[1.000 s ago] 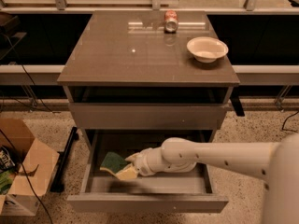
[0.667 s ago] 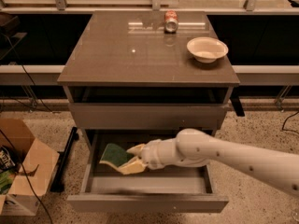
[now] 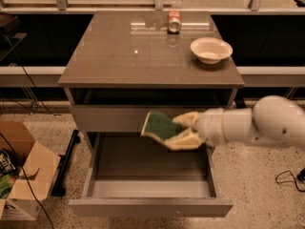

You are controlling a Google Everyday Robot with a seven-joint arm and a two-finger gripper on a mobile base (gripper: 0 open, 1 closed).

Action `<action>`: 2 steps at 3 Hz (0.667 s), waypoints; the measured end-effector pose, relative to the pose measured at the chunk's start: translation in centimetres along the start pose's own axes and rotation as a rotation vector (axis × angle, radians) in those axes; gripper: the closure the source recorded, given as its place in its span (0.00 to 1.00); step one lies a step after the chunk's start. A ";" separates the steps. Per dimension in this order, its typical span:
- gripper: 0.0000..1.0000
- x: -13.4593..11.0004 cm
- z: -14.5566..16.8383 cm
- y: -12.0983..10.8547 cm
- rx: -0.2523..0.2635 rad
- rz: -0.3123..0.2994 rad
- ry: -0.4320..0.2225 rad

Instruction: Pick sponge from middle drawer and place on counter

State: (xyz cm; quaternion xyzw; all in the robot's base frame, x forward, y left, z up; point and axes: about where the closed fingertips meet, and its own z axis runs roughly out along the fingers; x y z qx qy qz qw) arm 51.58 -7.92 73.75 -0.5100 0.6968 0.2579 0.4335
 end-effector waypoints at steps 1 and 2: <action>1.00 -4.6 -5.7 -3.3 0.075 -0.118 0.017; 1.00 -5.3 -5.9 -3.7 0.082 -0.124 0.008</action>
Offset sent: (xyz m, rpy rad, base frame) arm 0.0136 -0.0291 0.0593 -0.0540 -0.1059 -0.0069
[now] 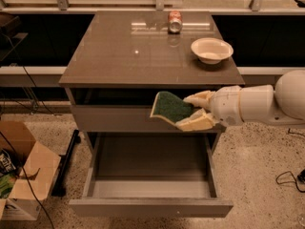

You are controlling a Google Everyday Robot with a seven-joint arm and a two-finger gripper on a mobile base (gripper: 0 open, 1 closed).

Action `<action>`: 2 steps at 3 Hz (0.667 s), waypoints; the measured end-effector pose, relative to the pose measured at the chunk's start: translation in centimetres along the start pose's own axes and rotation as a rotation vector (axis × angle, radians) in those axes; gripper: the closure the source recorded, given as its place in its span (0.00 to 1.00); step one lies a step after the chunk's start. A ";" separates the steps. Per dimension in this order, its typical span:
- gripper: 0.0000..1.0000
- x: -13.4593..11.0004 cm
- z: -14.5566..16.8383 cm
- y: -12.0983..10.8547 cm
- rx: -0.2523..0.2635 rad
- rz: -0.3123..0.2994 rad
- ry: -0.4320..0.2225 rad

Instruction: Pick sponge from middle drawer and place on counter

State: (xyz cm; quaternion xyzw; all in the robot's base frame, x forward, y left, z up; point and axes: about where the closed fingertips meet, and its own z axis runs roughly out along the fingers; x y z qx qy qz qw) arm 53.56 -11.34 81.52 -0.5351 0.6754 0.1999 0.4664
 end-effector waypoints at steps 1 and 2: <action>1.00 -0.2 0.6 -0.6 -0.007 -0.028 0.041; 1.00 -2.6 1.6 -2.7 0.006 -0.106 0.062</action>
Offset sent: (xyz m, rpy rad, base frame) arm 0.0601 0.0273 0.0448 -0.1623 -0.1369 0.0499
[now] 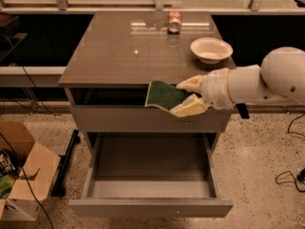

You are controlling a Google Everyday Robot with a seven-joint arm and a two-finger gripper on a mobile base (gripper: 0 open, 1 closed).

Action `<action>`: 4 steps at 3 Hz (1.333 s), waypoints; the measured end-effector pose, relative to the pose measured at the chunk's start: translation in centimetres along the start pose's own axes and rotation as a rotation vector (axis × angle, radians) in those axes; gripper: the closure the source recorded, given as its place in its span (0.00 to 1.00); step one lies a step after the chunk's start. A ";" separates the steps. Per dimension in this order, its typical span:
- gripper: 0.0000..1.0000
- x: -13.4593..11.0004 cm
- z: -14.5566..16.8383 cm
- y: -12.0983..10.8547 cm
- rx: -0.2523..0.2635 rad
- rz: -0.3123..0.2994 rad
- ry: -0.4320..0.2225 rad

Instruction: Pick sponge from middle drawer and place on counter

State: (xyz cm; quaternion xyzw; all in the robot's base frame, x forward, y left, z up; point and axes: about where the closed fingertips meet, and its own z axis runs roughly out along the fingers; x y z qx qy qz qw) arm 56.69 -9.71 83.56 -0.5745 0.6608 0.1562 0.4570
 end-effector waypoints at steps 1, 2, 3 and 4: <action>1.00 -2.8 1.9 -3.1 -0.014 -0.109 0.037; 1.00 -5.7 5.1 -6.6 -0.045 -0.170 0.006; 0.85 -7.5 8.0 -10.3 -0.059 -0.183 -0.034; 0.62 -8.5 10.4 -13.6 -0.064 -0.175 -0.064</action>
Offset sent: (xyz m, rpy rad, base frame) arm 0.1411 0.0853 0.0679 -0.0552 -0.1491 0.1919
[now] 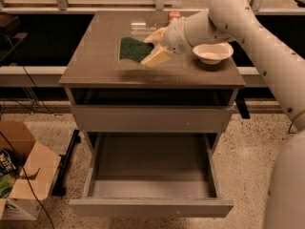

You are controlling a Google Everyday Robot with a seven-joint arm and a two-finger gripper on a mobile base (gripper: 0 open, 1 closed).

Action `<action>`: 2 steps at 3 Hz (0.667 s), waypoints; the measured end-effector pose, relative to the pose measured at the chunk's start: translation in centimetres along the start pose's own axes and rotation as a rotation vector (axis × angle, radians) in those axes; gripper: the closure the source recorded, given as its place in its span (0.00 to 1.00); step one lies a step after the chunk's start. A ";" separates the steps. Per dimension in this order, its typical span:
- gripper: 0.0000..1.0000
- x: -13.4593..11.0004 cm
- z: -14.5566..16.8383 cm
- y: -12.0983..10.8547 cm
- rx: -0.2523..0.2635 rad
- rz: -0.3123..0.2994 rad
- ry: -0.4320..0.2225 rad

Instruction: Pick sponge from middle drawer and place on counter

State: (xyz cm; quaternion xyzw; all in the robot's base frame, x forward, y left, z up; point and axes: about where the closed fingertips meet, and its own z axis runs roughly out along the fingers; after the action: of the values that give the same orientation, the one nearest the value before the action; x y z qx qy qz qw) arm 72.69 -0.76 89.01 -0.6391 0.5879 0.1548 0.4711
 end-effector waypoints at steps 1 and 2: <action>0.38 0.9 2.4 -2.7 -0.006 0.070 -0.007; 0.07 0.6 2.4 -3.2 0.003 0.070 -0.012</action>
Offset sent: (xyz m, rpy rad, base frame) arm 0.0290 0.0083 -0.0061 0.0237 0.0455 -0.0213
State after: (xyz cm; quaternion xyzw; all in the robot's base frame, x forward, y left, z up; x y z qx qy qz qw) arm 76.54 0.33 88.73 -0.6164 0.6073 0.1741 0.4701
